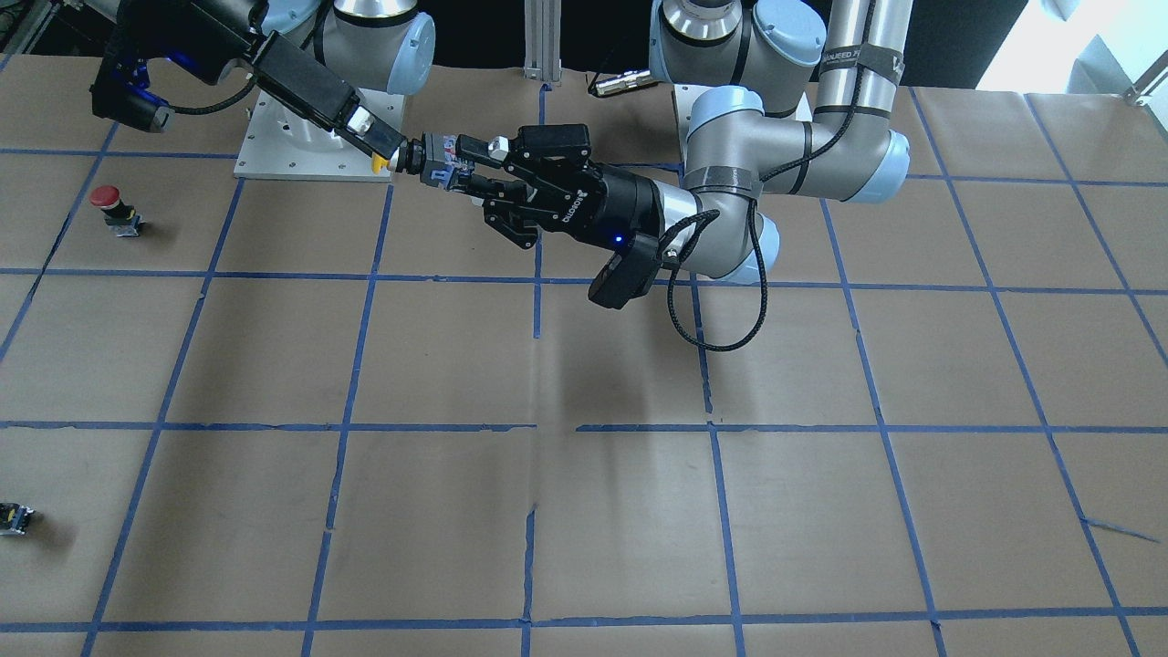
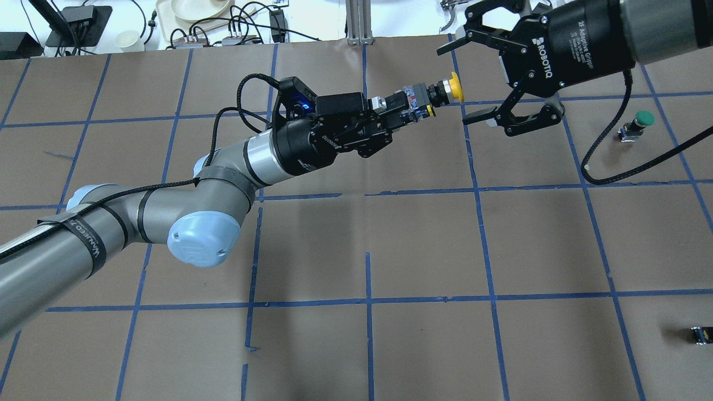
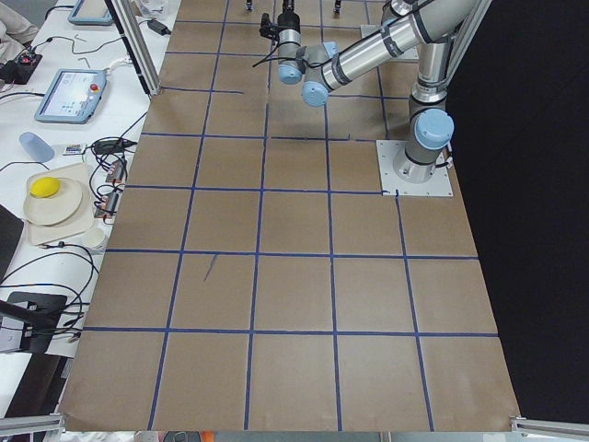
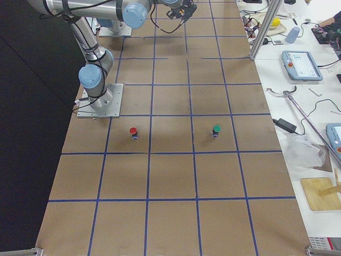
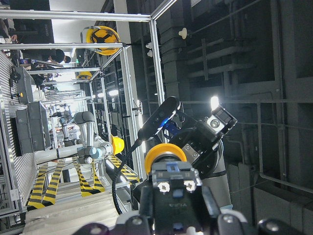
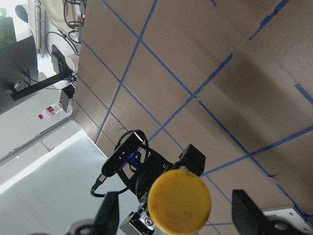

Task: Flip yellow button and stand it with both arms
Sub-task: 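Hold the button up with the left gripper while the right gripper approaches its yellow cap, then close the right gripper on the yellow cap and open the left gripper, then carry the button with the right gripper farther out while the left arm withdraws, then lower the button upright onto the table with the right gripper and release it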

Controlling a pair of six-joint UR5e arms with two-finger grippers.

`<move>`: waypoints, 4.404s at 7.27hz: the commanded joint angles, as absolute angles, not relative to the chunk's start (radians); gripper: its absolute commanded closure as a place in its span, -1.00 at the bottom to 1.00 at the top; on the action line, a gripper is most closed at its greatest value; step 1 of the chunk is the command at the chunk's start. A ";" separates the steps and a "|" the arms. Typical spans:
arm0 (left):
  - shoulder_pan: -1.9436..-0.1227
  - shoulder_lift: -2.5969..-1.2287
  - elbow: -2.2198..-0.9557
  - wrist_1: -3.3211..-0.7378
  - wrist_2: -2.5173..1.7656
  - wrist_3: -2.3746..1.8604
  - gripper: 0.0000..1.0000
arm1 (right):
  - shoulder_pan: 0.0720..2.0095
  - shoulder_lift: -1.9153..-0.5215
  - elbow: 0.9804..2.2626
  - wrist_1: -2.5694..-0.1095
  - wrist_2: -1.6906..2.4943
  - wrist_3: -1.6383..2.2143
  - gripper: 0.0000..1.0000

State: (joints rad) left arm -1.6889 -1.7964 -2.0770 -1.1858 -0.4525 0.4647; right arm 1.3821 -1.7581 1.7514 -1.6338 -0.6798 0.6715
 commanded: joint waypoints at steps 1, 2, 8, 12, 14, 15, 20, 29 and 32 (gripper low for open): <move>-1.689 -1.796 -2.079 -1.186 -0.453 0.465 0.67 | 1.382 -1.758 1.752 -1.629 -0.683 0.672 0.35; -1.689 -1.795 -2.079 -1.186 -0.453 0.463 0.51 | 1.381 -1.758 1.752 -1.631 -0.681 0.673 0.65; -1.658 -1.781 -1.860 -1.180 -0.293 0.143 -1.00 | 1.341 -1.759 1.715 -1.657 -0.778 0.617 0.82; -1.595 -1.767 -1.542 -1.061 0.317 -0.384 -0.99 | 1.266 -1.758 1.721 -1.637 -0.888 0.365 0.82; -1.600 -1.732 -1.465 -1.068 0.546 -0.515 -0.99 | 1.175 -1.758 1.730 -1.545 -1.033 -0.029 0.83; -1.606 -1.697 -1.479 -1.101 0.701 -0.520 -0.99 | 1.133 -1.756 1.758 -1.551 -1.166 -0.255 0.85; -1.666 -1.611 -1.485 -1.516 1.435 -0.181 -0.99 | 0.831 -1.724 2.066 -2.007 -1.267 -1.118 0.85; -1.654 -1.516 -1.585 -1.555 1.583 -0.021 -1.00 | 0.568 -1.385 2.130 -2.255 -0.977 -1.773 0.84; -1.635 -1.499 -1.588 -1.572 1.586 -0.020 -1.00 | 0.526 -1.384 2.167 -2.284 -0.943 -1.807 0.83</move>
